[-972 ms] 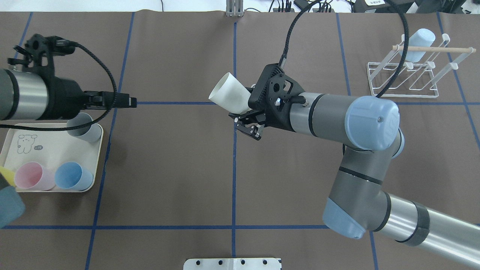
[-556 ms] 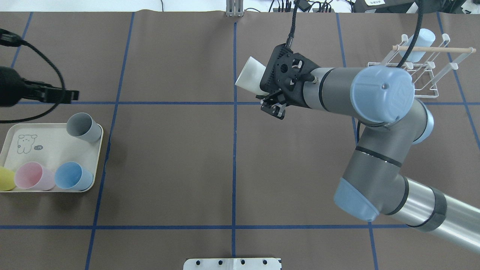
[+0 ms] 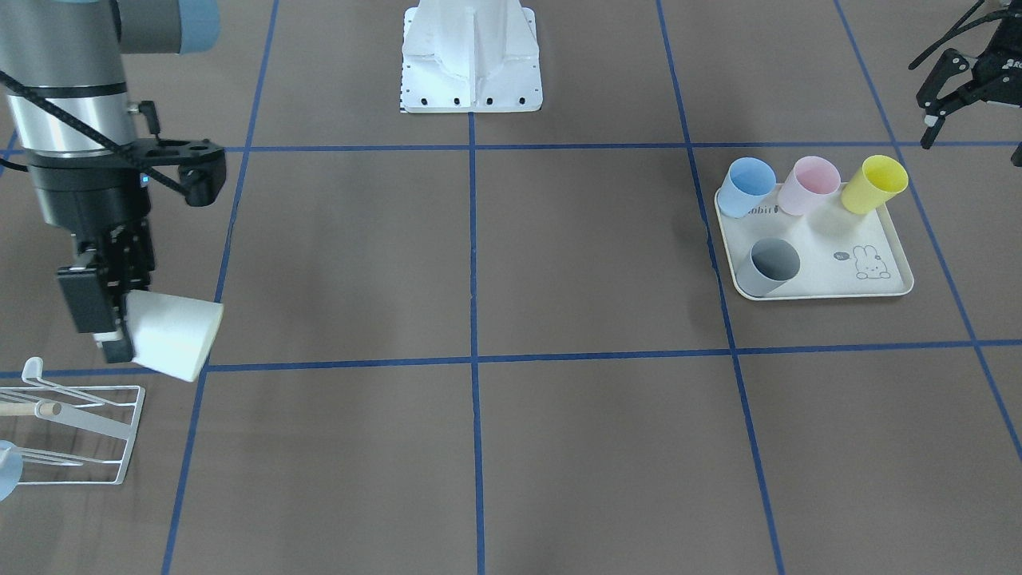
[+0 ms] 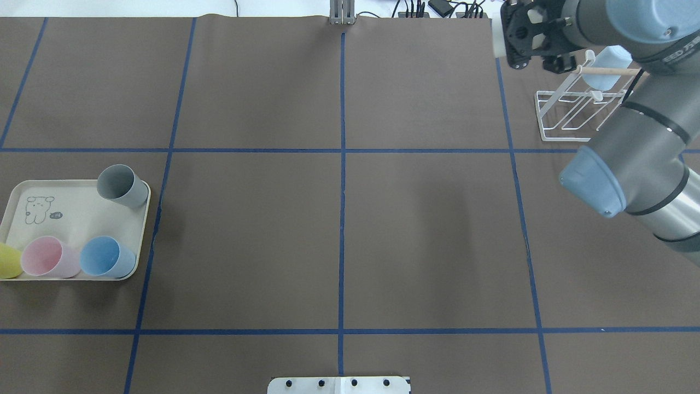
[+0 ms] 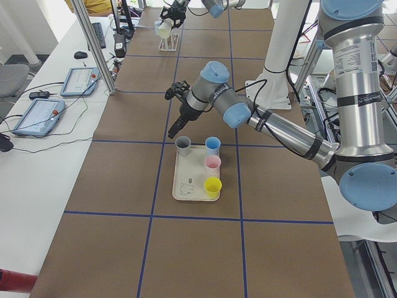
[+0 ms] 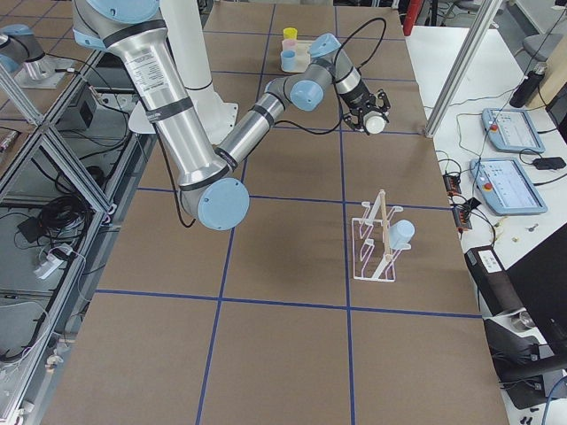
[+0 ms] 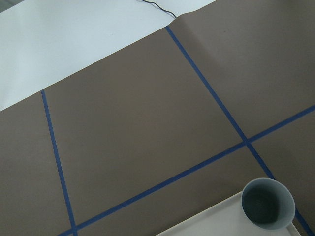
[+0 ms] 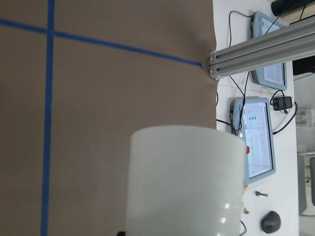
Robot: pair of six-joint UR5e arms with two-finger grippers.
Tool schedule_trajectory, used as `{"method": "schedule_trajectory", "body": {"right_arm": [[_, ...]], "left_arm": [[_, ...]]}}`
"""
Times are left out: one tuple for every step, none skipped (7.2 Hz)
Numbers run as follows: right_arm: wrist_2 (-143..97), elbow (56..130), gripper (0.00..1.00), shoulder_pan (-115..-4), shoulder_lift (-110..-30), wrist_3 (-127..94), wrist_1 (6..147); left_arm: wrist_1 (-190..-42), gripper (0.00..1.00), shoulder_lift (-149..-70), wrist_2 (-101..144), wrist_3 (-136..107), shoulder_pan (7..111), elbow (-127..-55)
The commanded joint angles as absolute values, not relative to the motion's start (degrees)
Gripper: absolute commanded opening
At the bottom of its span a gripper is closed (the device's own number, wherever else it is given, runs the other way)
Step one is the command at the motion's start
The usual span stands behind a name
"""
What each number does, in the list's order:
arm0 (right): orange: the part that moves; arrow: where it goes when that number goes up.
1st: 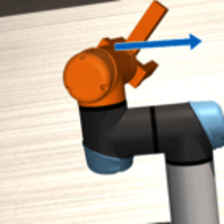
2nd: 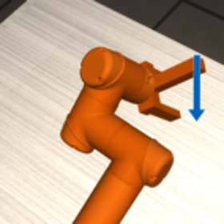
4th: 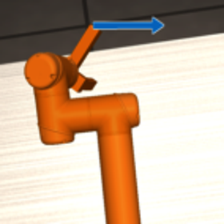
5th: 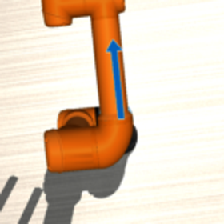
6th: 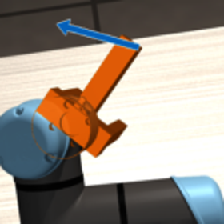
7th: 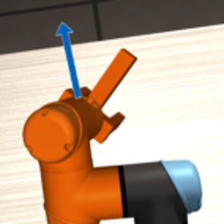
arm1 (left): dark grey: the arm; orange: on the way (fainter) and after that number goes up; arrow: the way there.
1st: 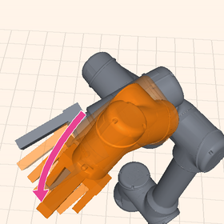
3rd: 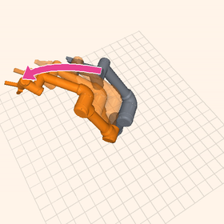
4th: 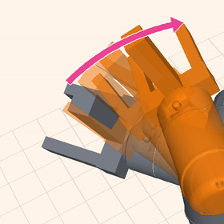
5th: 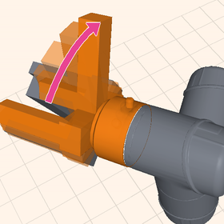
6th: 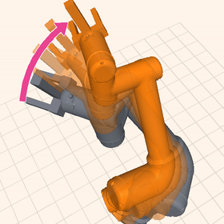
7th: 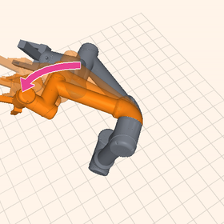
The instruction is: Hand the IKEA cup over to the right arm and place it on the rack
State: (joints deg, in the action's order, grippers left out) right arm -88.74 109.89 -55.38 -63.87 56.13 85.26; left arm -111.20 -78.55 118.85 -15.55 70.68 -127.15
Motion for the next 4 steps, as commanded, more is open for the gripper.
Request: {"method": "schedule_trajectory", "body": {"right_arm": [[-82.21, 106.89, 0.28, -59.84, -64.60, 76.83, 86.22], [-78.87, 105.31, 0.28, -60.03, -66.43, 82.56, 85.61], [-75.44, 104.95, 0.27, -59.94, -68.88, 84.97, 85.43], [-74.19, 103.72, 0.27, -59.85, -69.86, 85.08, 84.82]], "left_arm": [[-111.27, 1.00, -78.31, 120.06, -15.64, 71.02, -127.26], [-111.27, 1.00, -78.22, 120.49, -15.99, 71.02, -127.44], [-111.44, 1.00, -78.48, 123.02, -20.43, 70.93, -127.53], [-115.71, 1.00, -78.23, 123.22, -24.05, 70.84, -126.22]]}}
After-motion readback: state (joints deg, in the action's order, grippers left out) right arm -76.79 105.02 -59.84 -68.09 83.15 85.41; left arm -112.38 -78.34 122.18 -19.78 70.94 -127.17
